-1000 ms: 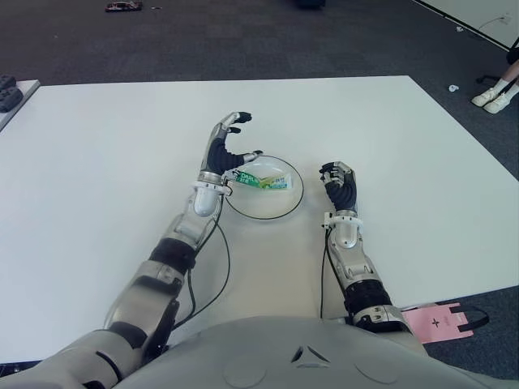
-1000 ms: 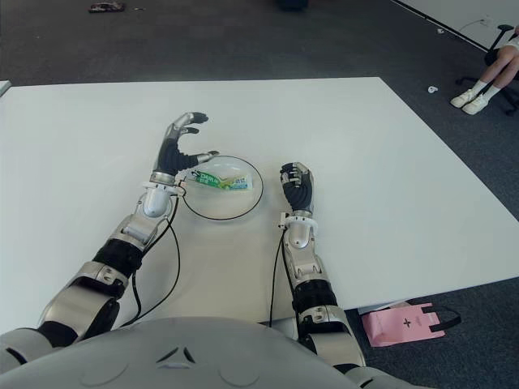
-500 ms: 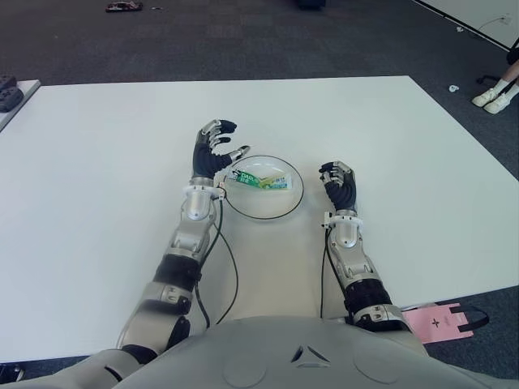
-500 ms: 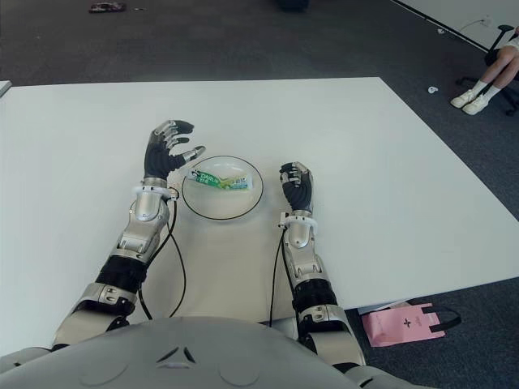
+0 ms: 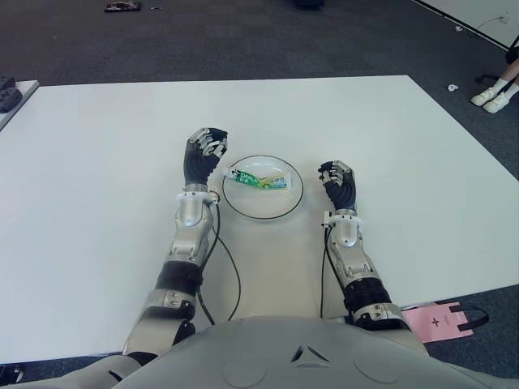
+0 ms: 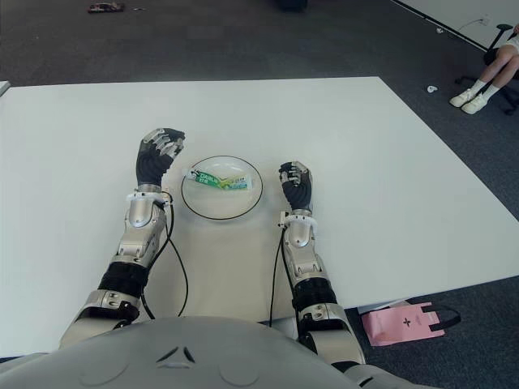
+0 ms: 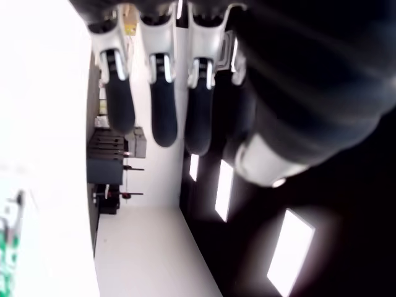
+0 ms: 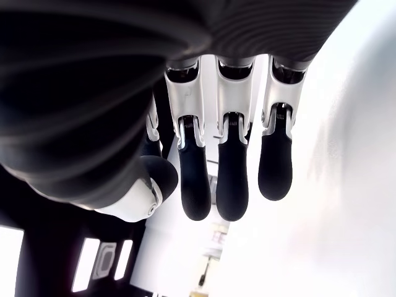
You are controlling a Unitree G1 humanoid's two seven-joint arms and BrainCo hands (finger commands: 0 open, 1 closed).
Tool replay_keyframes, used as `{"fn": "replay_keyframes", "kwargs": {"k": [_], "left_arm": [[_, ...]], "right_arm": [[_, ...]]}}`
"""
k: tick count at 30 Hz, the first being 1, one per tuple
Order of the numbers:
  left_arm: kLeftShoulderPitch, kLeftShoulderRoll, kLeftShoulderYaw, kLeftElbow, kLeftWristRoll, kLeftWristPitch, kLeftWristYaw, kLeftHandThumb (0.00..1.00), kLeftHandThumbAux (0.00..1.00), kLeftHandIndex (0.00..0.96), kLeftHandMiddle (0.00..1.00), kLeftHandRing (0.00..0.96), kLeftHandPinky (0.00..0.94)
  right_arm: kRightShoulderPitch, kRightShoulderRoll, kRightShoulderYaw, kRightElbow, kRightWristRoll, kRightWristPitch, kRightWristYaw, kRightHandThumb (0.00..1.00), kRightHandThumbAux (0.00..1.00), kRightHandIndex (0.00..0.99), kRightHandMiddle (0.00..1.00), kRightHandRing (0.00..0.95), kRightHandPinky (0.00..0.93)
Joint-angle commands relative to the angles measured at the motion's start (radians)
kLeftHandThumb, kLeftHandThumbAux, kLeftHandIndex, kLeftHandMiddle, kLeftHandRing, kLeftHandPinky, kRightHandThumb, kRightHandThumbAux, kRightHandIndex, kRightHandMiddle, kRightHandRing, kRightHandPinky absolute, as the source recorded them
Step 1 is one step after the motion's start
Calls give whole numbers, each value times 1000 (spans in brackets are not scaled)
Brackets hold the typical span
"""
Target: Put the toothpaste on the table into the plate.
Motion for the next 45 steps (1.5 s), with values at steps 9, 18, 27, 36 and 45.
{"fn": "replay_keyframes", "kwargs": {"k": [9,18,27,36,45], "left_arm": [[43,0,42,25,10,36,1,718,718,428,423,387,405],[57,8,54,49,8,50,-9,719,718,427,421,387,400],[67,1,69,45,-1,134,4,721,716,428,431,394,401],[83,6,85,41,-7,194,-8,723,716,428,437,402,392],[72,26,88,78,-3,241,-25,721,716,427,440,411,376]], "right_arm": [[90,25,4,103,13,32,5,708,729,422,485,500,536],[88,22,10,106,6,17,-4,707,730,423,487,505,539],[88,19,15,107,-5,16,-20,707,730,424,491,505,531],[89,18,14,109,-3,15,-25,707,728,423,492,503,535],[89,23,9,111,13,20,-14,707,728,422,492,505,539]]}}
